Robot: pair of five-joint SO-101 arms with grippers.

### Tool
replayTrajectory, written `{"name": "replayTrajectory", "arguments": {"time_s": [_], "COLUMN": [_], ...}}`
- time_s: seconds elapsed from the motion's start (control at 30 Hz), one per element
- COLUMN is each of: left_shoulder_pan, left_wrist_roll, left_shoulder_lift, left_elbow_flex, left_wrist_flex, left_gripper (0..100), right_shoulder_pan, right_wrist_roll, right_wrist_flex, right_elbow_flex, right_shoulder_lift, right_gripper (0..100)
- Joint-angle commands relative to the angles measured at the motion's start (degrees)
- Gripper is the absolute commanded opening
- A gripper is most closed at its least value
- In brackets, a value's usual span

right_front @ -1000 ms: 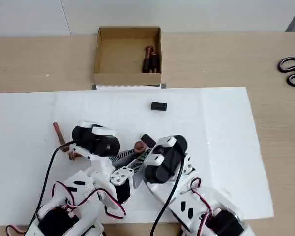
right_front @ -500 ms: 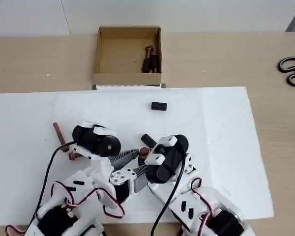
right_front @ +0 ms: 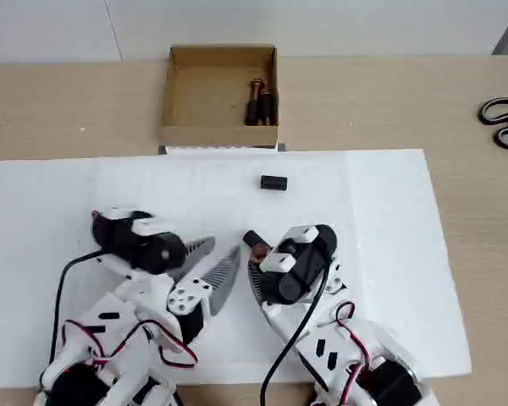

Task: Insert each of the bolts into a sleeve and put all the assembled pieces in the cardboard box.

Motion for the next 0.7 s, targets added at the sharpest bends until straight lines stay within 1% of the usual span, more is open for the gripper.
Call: {"name": "replayTrajectory", "arguments": {"time_s": [0.0, 0.03, 0.17, 0.23, 0.3, 0.4, 0.5, 0.57, 0.67], "left_shoulder_pan": [-4.5, -6.6, -18.4, -24.2, -28.2, -31.3, -33.4, -34.4, -34.6], "left_wrist_roll": [-0.4, -0.4, -0.4, -0.6, -0.6, -0.7, -0.8, -2.8, -5.6], "left_shoulder_lift": [-0.3, -0.3, -0.3, -0.3, -0.3, -0.3, -0.3, -0.3, -0.3], "left_elbow_flex": [-3.4, -3.9, -3.9, -2.9, 0.0, 8.3, 15.6, 19.0, 22.5], "left_wrist_flex": [-0.2, -0.2, 0.0, -0.2, -0.1, -0.4, -2.5, -5.5, -9.9], "left_gripper": [4, 0, 0, 1, 1, 1, 1, 1, 1], "right_shoulder_pan": [1.0, 1.4, 5.0, 6.6, 7.6, 7.8, 8.5, 10.9, 15.3], "right_wrist_roll": [0.4, 0.4, -0.3, -2.7, -6.1, -9.7, -9.7, -9.7, -9.9], "right_wrist_flex": [-1.0, -1.0, -1.1, -1.0, -1.0, -1.2, -1.5, -2.8, -5.1], "right_elbow_flex": [-2.3, -2.3, -2.2, -2.2, -2.2, -2.2, -3.1, -4.8, -10.0], "right_shoulder_lift": [-0.6, -0.6, -0.5, -0.2, 0.0, 0.0, 0.3, 2.1, 9.1], "right_gripper": [0.2, 0.2, 0.2, 0.2, 0.2, 0.2, 0.2, 0.2, 0.2]}}
